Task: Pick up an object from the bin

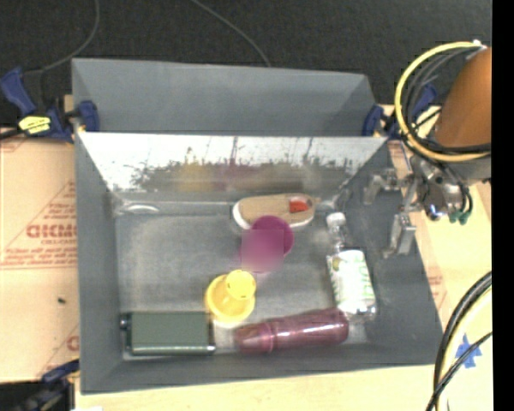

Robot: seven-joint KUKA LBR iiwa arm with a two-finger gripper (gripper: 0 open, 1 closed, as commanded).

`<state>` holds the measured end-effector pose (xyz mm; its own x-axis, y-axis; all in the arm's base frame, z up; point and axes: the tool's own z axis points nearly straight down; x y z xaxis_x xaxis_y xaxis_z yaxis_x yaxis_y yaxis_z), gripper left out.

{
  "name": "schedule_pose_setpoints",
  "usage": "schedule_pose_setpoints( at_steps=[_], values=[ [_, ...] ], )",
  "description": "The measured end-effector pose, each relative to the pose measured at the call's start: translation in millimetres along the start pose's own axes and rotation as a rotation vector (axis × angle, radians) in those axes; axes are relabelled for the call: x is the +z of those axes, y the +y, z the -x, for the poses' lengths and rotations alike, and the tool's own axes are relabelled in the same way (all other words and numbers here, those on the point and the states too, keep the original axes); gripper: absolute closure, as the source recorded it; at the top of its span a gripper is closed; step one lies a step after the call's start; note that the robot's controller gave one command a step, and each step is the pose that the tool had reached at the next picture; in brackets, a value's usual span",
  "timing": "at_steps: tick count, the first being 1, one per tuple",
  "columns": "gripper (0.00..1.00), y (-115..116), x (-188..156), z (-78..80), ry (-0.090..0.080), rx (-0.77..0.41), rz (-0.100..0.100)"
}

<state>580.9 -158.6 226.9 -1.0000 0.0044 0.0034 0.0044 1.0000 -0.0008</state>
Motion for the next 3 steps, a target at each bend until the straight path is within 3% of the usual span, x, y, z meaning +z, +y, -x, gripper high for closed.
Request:
schedule_pose_setpoints(
  at_steps=[1,2,3],
  values=[
    [0.0,1,-5,1.5,-0.008,-0.005,-0.001],
    [0.0,28,89,32.5,-0.007,-0.279,-0.002],
    [0.0,60,151,58.5,-0.022,-0.122,-0.002]
  ],
)
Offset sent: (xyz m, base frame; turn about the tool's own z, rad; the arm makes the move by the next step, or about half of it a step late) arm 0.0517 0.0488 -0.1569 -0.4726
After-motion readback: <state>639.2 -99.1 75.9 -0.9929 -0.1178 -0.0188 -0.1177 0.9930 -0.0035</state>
